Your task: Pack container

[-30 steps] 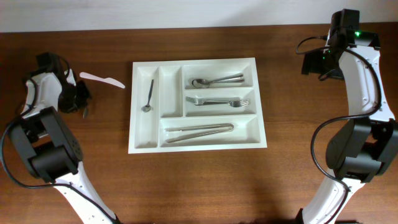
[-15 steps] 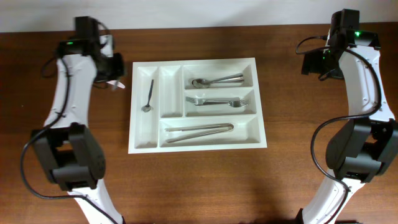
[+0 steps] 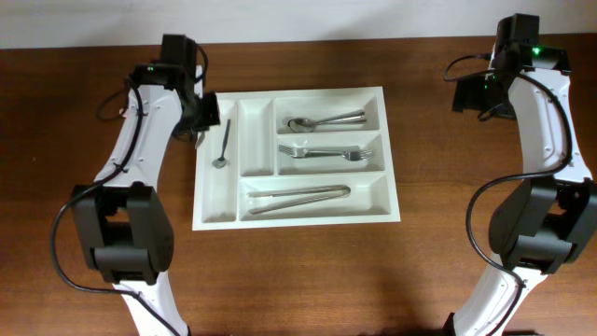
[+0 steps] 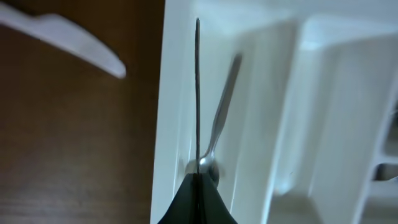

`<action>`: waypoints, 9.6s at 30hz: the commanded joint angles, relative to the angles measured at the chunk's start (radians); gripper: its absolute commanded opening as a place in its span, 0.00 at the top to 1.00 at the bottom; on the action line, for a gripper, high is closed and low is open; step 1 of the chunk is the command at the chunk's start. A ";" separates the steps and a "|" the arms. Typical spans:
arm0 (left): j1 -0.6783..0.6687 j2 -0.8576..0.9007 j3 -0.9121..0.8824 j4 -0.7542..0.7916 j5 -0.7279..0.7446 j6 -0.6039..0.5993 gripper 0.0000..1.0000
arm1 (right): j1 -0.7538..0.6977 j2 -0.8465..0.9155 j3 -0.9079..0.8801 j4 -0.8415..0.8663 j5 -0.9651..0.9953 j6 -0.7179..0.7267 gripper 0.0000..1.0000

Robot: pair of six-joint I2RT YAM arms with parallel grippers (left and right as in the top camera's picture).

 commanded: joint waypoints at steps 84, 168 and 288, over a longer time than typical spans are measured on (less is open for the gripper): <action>0.275 0.425 0.077 0.370 -0.182 -0.714 0.50 | 0.005 -0.020 0.009 0.000 -0.002 -0.006 0.01; 0.290 0.426 0.688 -0.105 0.019 -0.190 0.98 | 0.005 -0.020 0.009 0.000 -0.002 -0.006 0.01; 0.182 0.015 0.834 -0.255 -0.037 -0.070 0.01 | 0.005 -0.020 0.009 0.000 -0.002 -0.006 0.01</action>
